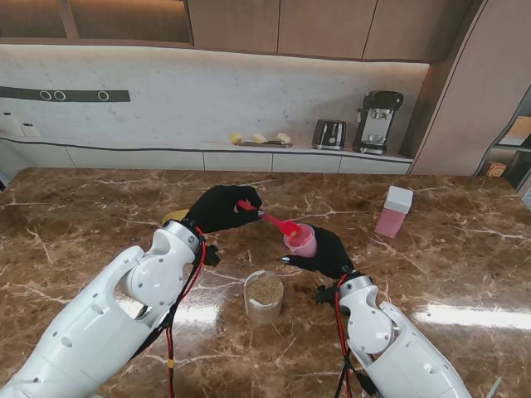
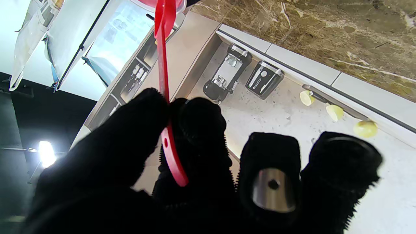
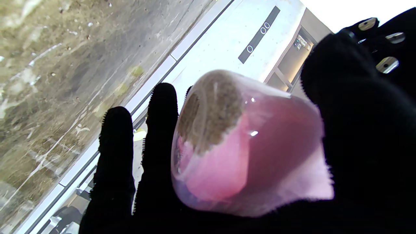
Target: Measure grain into the airtight container
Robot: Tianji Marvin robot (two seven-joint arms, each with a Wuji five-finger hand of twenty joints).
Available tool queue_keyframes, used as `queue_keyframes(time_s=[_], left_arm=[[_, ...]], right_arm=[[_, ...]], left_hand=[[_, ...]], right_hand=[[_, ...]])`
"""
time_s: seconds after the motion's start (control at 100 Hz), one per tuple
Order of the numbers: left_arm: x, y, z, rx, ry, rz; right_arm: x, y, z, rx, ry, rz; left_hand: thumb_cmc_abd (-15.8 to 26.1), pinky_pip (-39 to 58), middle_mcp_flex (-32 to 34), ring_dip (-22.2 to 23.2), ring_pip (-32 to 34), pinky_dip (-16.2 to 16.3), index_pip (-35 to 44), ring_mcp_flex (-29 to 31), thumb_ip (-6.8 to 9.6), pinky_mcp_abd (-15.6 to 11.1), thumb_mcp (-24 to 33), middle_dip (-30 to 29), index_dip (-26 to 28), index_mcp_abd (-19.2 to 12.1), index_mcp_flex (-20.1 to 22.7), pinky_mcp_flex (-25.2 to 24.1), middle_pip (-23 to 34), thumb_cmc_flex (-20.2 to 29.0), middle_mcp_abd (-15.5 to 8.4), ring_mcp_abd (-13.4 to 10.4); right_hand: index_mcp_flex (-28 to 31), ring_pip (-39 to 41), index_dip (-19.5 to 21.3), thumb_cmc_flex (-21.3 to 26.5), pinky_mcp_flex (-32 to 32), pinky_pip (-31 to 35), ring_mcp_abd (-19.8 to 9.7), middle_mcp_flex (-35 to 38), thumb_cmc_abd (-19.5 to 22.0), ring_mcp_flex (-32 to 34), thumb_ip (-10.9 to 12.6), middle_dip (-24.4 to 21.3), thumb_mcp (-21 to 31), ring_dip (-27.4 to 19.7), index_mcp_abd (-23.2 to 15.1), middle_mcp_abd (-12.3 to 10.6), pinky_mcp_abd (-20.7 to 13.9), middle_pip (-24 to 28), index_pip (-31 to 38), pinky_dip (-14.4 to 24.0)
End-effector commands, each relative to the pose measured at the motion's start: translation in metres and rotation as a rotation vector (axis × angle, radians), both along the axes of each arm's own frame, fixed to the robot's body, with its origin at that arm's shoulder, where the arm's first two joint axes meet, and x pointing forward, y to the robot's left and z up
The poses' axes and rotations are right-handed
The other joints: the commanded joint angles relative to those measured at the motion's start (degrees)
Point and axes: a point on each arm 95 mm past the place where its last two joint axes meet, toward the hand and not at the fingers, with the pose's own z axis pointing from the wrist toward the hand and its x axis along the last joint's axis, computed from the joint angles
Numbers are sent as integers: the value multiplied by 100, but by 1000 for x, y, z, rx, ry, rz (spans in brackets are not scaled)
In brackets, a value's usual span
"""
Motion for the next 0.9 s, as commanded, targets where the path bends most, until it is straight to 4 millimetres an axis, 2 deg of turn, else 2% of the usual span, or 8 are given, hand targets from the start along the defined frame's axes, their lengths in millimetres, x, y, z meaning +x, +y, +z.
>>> queue_keyframes(time_s=[0.0,0.24,0.41,0.59,0.89], left_arm=[[-2,0,-1,-19,13,10],[-4,6,-2,-107,84,69],[-4,18,-1,-152,109,132],[-1,44,0,-171,123,232],[13,99,-6,-153,162,444]], right_arm=[[-1,-1,-4,2,16,-3],[0,-5,-3,8,9,-18],[1,-9,-3,11,4,-32],[2,-13,-3,15,-2,-51],[2,-15,-2,15,-11,-58]], left_hand=[[108,413,331,-48,313,-24,272,297,-2,63,456,83,244,-1004,316,84,167,255,-266,162],[124,416,319,-45,310,-12,257,296,11,61,428,85,257,-975,310,75,163,284,-252,168],[135,416,310,-43,310,-8,250,296,18,61,407,87,258,-957,306,68,161,304,-235,173],[151,415,301,-40,309,-2,240,296,34,54,381,91,256,-937,293,57,161,332,-217,174],[164,420,295,-38,308,11,234,297,58,60,329,94,257,-900,292,41,157,374,-201,174]], right_hand=[[513,66,46,505,-54,-118,-33,-30,1223,69,-156,25,1059,19,-813,-76,6,7,356,13],[513,65,47,498,-55,-119,-38,-26,1224,68,-156,25,1058,20,-812,-76,2,9,357,12],[511,65,46,497,-54,-119,-39,-31,1220,69,-157,24,1055,19,-811,-76,5,6,356,11],[514,69,47,493,-55,-119,-33,-30,1218,68,-158,24,1054,21,-817,-77,4,7,357,11],[519,68,46,492,-57,-120,-37,-25,1216,71,-157,25,1061,20,-819,-76,5,8,358,11]])
